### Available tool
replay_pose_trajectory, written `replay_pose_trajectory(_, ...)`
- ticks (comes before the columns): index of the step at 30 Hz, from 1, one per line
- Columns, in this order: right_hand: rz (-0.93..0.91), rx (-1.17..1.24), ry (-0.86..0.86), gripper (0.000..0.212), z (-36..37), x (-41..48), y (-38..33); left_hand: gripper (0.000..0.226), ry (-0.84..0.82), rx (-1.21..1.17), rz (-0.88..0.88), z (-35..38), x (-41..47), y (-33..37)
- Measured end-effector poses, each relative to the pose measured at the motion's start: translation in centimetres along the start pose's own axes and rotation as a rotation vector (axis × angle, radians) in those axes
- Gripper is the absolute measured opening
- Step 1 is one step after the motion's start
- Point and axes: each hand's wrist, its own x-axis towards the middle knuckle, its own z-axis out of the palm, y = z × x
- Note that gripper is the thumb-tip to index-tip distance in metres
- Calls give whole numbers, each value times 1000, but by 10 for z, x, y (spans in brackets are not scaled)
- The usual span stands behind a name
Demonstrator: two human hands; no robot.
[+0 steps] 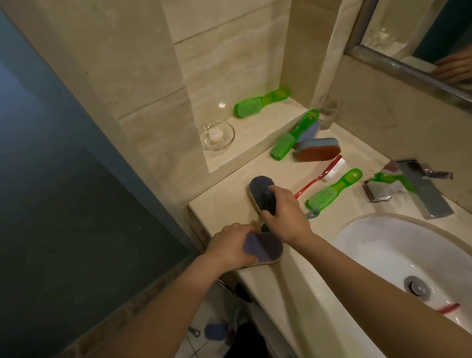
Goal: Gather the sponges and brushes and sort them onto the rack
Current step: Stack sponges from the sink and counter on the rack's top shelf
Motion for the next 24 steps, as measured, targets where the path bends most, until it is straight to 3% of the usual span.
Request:
replay_pose_trajectory(15, 137, -175, -63, 85, 24, 33, 4, 68, -143, 64, -27, -3, 19, -12)
replay_pose_trajectory(20, 109, 93, 69, 75, 13, 32, 0, 62, -270, -19, -4, -4, 18, -11)
replay_pose_trajectory(24, 150, 476, 183, 65, -8, 19, -13, 54, -247, -126, -17, -19, 25, 0)
